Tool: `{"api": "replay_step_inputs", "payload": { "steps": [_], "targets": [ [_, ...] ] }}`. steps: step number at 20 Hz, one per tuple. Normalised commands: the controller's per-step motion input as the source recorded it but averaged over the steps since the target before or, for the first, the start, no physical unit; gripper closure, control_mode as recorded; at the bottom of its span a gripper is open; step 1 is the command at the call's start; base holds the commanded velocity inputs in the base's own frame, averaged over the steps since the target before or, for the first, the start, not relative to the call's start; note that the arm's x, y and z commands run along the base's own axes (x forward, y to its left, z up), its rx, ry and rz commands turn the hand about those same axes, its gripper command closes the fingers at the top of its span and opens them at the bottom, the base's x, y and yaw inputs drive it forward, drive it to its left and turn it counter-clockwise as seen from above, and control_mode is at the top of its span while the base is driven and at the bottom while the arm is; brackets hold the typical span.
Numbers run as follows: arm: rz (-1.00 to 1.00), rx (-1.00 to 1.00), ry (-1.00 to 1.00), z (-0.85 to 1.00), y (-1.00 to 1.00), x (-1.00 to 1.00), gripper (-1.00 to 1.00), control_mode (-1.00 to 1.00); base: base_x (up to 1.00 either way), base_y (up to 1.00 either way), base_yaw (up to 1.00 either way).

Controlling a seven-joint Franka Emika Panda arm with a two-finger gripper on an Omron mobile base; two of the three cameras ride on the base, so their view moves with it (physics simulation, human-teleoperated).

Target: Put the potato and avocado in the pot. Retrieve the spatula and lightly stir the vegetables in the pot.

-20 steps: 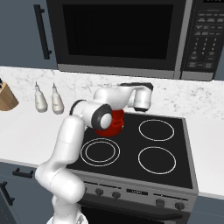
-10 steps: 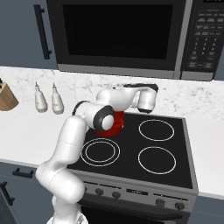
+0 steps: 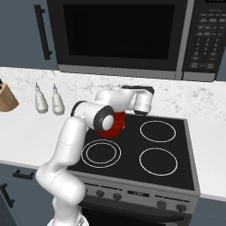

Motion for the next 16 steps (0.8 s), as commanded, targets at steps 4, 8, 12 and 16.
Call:
{"api": "replay_step_inputs", "payload": {
  "steps": [4, 8, 12, 16],
  "targets": [
    [0.05, 0.0, 0.02, -0.23, -0.1, 0.01, 1.0, -1.0, 0.0, 0.0, 0.0],
    [0.04, 0.0, 0.0, 0.0, -0.33, 0.01, 1.0, -1.0, 0.0, 0.0, 0.0],
    [0.03, 0.0, 0.0, -0.03, -0.07, 0.18, 1.0, -1.0, 0.0, 0.0, 0.0],
    [0.06, 0.0, 0.03, -0.26, 0.22, 0.31, 1.0, -1.0, 0.0, 0.0, 0.0]
  ]
}}
